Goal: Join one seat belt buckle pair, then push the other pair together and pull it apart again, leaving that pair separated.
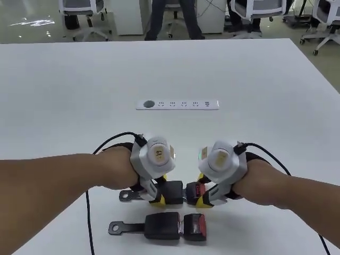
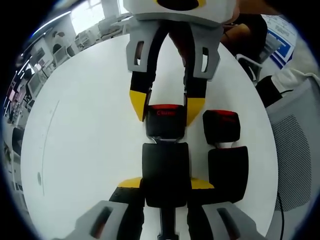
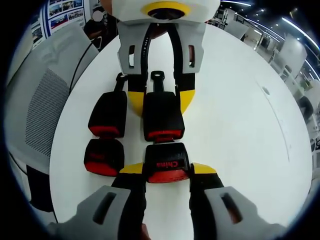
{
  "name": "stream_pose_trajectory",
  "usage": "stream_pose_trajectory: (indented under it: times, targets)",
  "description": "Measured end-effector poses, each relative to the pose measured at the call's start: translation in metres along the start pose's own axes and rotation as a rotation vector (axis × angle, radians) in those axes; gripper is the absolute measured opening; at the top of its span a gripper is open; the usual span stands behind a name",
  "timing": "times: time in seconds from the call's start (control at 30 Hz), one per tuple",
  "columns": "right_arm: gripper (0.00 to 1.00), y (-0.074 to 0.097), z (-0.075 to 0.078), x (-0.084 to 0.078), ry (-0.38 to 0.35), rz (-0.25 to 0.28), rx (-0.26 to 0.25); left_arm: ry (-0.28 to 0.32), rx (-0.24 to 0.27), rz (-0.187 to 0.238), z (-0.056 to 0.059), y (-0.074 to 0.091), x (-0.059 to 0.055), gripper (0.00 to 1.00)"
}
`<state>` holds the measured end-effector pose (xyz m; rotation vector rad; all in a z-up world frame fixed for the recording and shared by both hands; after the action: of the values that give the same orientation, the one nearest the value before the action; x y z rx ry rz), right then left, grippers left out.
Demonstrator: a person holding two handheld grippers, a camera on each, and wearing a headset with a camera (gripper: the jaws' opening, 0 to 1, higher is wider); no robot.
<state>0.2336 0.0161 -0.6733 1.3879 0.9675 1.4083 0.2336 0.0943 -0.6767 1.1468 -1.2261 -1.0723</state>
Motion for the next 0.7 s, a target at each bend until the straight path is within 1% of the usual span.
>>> stream_pose_trajectory:
  times: [0.17,0.27,0.53,0.63,0.7]
  targets:
    - [0.31,0.0005,-0.0007,-0.0013,-0.007,0.000,-0.004,0.009,0.001,-0.004,0.0004,0.0004,0.0010,0.32]
    - [0.31,-0.0025,0.0012,-0.0032,-0.008,0.000,-0.007,0.009,0.001,-0.006,0.0000,0.0005,0.0006,0.32]
    - [0.31,0.0012,-0.0008,-0.0008,-0.007,0.001,-0.005,0.012,0.001,-0.005,-0.0009,-0.0009,-0.0003,0.33]
    - [0.31,-0.0009,-0.0021,-0.0016,-0.008,0.002,-0.004,0.013,0.001,-0.004,-0.0009,-0.0011,-0.0006,0.33]
    - [0.31,0.0008,-0.0016,-0.0024,-0.009,0.001,-0.004,0.014,0.000,-0.002,-0.0002,-0.0007,-0.0004,0.33]
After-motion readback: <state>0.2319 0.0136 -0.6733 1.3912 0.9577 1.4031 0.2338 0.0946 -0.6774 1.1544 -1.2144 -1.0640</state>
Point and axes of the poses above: the centre of the closed fingertips' face, and the gripper's own axes: y roughly backward along the fingers, z roughly to its right, x roughly out of its top, the point moved 2 cm from there along y, roughly backward along the fingers, and after that the axes turned 15 degrees about -z, right-handed, at the moved point
